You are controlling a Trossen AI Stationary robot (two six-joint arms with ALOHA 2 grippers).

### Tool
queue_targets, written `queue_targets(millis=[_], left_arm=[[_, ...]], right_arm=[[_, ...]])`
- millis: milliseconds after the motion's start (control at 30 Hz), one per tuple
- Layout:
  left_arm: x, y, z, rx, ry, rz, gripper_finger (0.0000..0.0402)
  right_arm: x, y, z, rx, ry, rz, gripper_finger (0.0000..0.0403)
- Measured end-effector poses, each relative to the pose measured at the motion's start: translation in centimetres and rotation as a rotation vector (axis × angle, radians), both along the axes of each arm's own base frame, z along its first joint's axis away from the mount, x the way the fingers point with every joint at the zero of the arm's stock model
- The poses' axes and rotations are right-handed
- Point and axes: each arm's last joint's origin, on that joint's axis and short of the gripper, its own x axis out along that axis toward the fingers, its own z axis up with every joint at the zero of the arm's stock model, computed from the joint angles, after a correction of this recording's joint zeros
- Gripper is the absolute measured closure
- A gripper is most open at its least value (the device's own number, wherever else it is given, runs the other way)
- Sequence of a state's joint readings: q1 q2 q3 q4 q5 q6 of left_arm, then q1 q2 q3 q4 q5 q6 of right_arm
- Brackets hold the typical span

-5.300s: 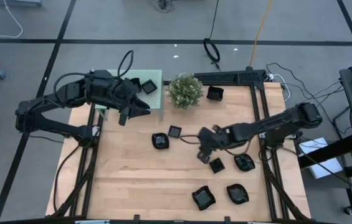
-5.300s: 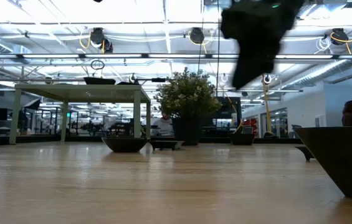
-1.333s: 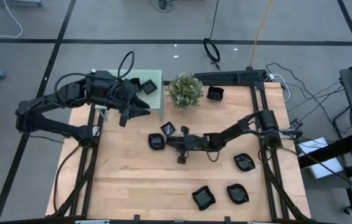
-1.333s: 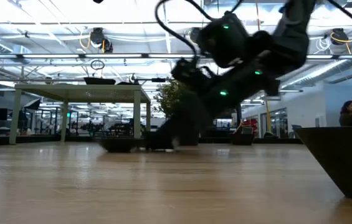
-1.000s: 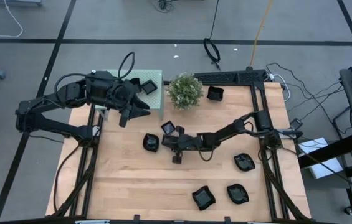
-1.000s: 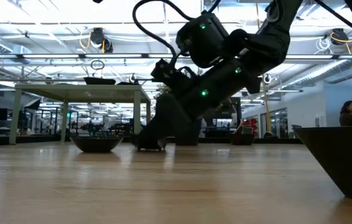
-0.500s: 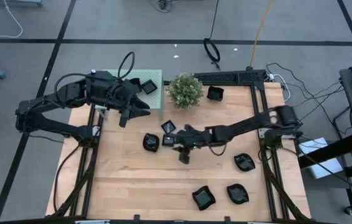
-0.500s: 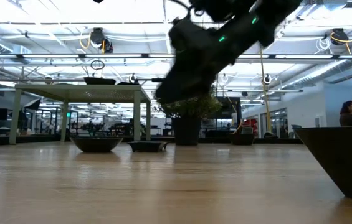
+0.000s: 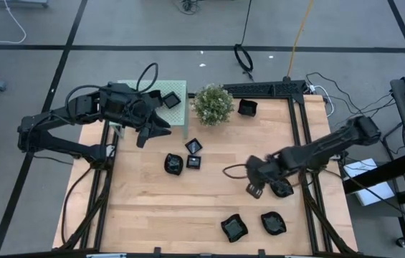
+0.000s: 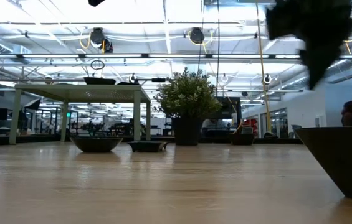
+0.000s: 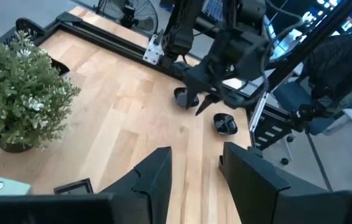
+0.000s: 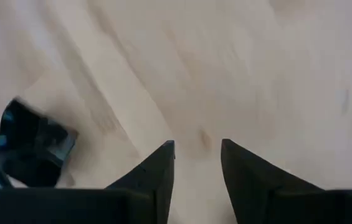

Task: Pick & Place Mini shaped plates
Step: Move the leaf shape plate on the center of the table

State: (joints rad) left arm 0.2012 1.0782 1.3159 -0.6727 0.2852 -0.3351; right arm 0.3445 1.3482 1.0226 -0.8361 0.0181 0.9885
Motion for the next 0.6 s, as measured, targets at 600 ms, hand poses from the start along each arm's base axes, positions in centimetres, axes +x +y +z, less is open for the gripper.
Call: queue_targets(millis=[600], left_arm=[[0.0, 0.0, 0.0, 0.041, -0.006, -0.018, 0.0254]], right_arm=[[-6.4, 0.6, -9.3, 0.215, 0.298, -0.574, 0.0282]])
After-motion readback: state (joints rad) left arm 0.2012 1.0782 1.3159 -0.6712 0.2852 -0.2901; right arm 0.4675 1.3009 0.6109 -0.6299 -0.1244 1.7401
